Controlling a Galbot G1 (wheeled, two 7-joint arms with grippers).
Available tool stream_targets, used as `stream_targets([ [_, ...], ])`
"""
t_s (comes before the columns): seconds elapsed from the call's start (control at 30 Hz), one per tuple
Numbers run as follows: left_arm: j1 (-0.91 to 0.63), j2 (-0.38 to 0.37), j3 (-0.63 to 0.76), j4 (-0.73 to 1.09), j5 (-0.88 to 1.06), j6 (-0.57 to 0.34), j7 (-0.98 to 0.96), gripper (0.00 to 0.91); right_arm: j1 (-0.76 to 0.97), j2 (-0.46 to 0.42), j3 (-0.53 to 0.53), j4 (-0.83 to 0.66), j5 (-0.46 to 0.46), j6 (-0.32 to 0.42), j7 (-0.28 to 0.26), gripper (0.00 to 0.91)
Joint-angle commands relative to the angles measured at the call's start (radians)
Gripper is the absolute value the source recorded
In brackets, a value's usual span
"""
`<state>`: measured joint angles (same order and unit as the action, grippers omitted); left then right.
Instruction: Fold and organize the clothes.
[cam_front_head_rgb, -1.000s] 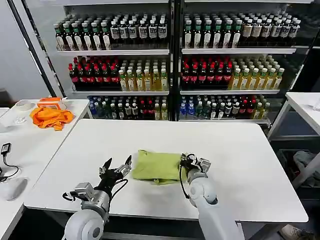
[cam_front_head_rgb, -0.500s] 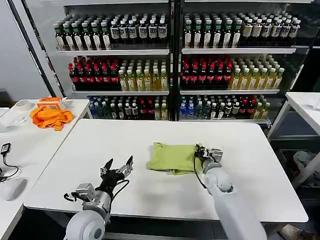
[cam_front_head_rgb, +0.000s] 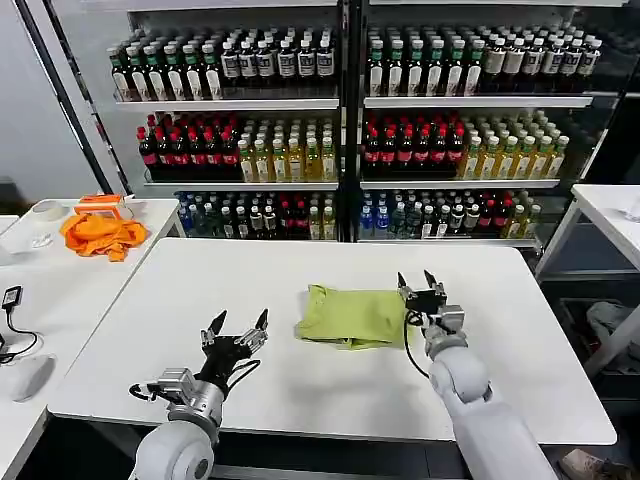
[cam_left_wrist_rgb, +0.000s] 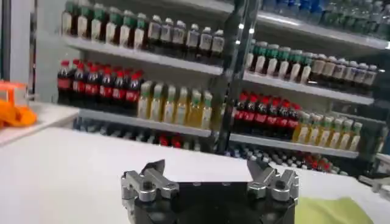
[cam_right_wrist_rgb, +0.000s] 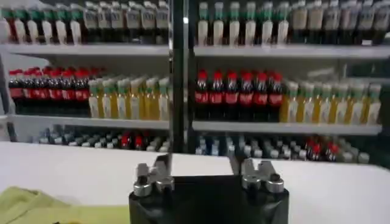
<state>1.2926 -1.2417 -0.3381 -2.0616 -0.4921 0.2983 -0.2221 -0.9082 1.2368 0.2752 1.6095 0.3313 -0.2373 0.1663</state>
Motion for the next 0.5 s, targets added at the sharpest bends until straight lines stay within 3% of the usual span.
stream_targets([
  [0.03, -0.007, 0.012, 0.011, -0.005, 0.135, -0.02, 0.026, 0.907, -0.267, -0.057, 0.123, 0.272, -0.106, 0.077, -0.019, 0.907],
  [0.5, 0.014, 0.022, 0.033, -0.019, 0.169, -0.038, 0.054, 0.907, -0.573, -0.035, 0.246, 0.51, -0.095, 0.102, -0.023, 0.907],
])
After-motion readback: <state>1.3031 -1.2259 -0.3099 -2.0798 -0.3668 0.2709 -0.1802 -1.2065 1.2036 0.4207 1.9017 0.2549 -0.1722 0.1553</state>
